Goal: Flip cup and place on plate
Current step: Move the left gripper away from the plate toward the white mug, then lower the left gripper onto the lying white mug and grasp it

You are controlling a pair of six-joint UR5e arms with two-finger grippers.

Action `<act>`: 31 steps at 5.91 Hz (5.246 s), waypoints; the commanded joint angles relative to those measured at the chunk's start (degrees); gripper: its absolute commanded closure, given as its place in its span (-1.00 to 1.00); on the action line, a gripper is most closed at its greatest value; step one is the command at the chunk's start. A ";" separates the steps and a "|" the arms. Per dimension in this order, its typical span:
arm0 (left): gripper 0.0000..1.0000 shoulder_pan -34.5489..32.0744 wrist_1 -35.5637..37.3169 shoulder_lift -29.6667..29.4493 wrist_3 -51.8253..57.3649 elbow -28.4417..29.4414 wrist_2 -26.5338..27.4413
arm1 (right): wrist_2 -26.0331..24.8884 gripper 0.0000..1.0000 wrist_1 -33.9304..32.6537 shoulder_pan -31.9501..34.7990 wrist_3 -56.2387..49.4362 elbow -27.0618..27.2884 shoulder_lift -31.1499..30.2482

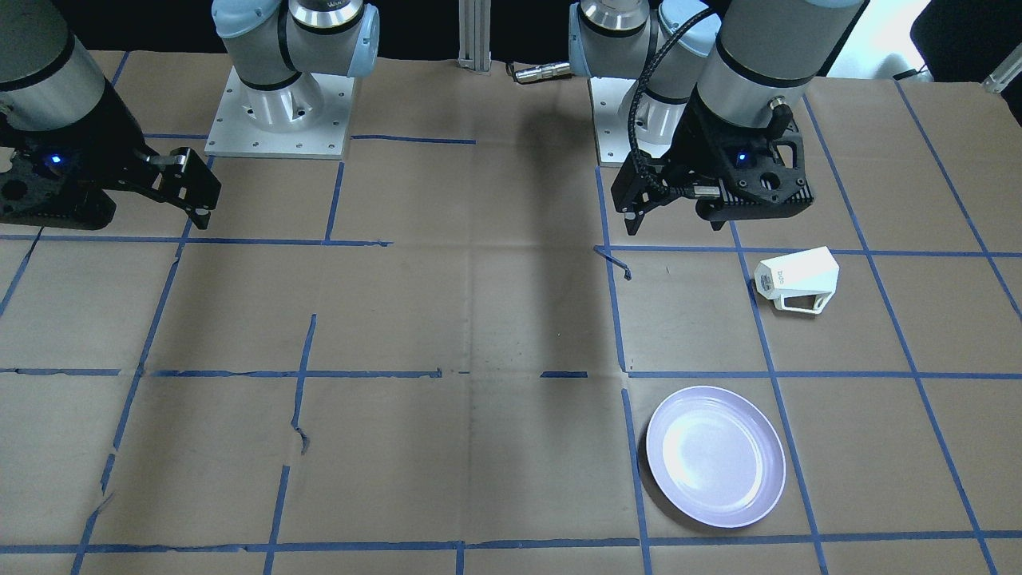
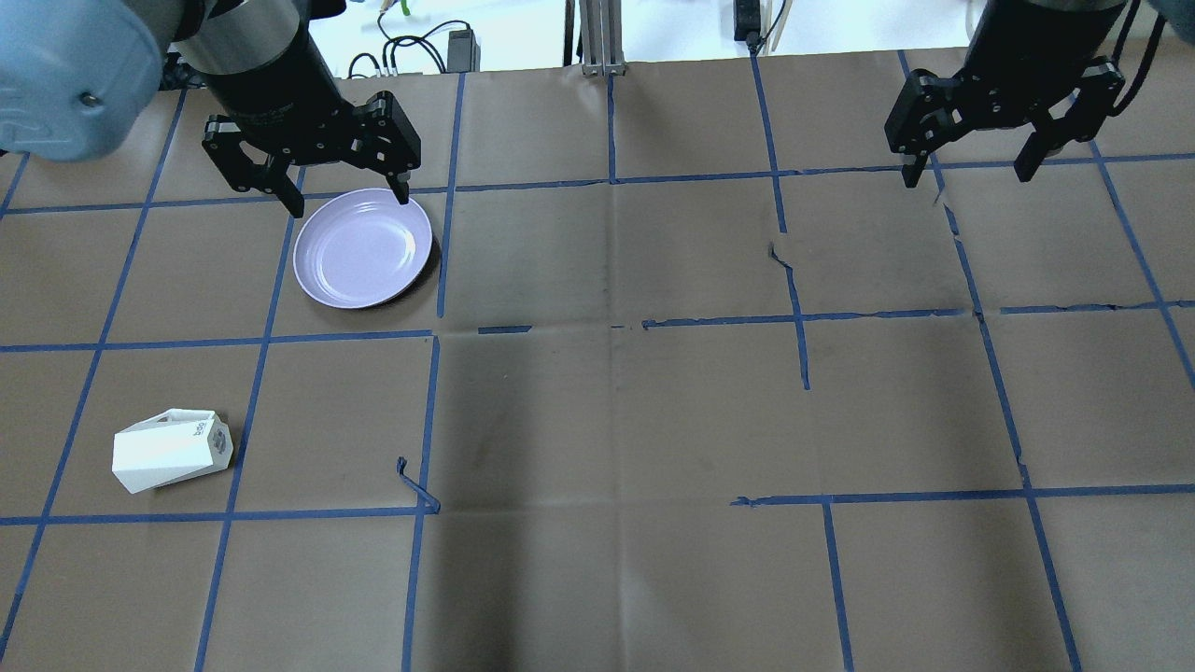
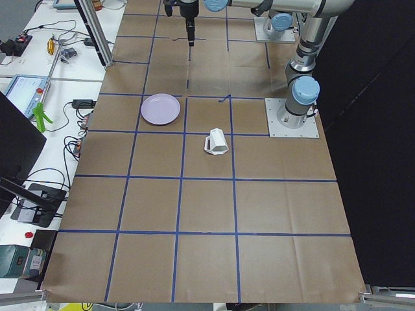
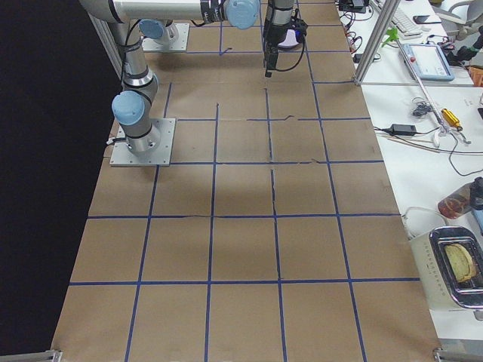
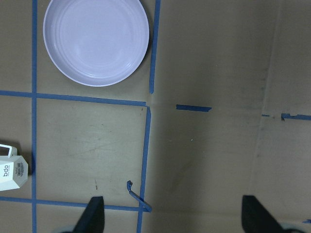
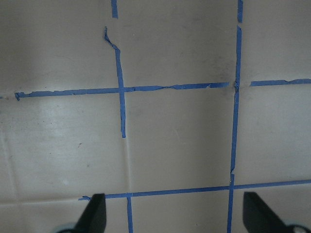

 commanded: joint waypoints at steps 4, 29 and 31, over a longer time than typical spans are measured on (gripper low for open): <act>-0.99 0.43 -0.35 0.88 0.00 -0.36 0.46 | 0.00 -1.00 -0.01 0.00 0.00 0.00 0.00; 0.51 67.50 -30.41 -33.49 92.11 -10.73 -27.84 | 0.00 -1.00 0.08 0.00 0.00 0.00 0.00; 1.00 67.59 -30.50 -33.66 93.60 -10.12 -28.01 | 0.00 -1.00 0.08 0.00 0.00 0.00 0.00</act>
